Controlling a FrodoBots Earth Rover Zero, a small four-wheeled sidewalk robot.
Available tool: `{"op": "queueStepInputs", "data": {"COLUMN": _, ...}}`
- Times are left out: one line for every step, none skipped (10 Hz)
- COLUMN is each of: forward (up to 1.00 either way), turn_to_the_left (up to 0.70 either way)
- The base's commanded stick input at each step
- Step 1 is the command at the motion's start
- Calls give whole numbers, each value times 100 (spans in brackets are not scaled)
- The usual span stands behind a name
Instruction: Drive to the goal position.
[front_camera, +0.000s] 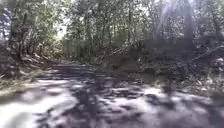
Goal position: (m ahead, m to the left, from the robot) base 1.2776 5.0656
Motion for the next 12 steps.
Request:
{"op": "queueStepInputs", "data": {"forward": 45, "turn_to_the_left": 27}}
{"op": "queueStepInputs", "data": {"forward": 45, "turn_to_the_left": 27}}
{"op": "queueStepInputs", "data": {"forward": 45, "turn_to_the_left": 27}}
{"op": "queueStepInputs", "data": {"forward": 45, "turn_to_the_left": 27}}
{"op": "queueStepInputs", "data": {"forward": 45, "turn_to_the_left": 27}}
{"op": "queueStepInputs", "data": {"forward": 45, "turn_to_the_left": 27}}
{"op": "queueStepInputs", "data": {"forward": 45, "turn_to_the_left": 27}}
{"op": "queueStepInputs", "data": {"forward": 45, "turn_to_the_left": 27}}
{"op": "queueStepInputs", "data": {"forward": 45, "turn_to_the_left": 27}}
{"op": "queueStepInputs", "data": {"forward": 45, "turn_to_the_left": 27}}
{"op": "queueStepInputs", "data": {"forward": 45, "turn_to_the_left": 27}}
{"op": "queueStepInputs", "data": {"forward": 45, "turn_to_the_left": 27}}
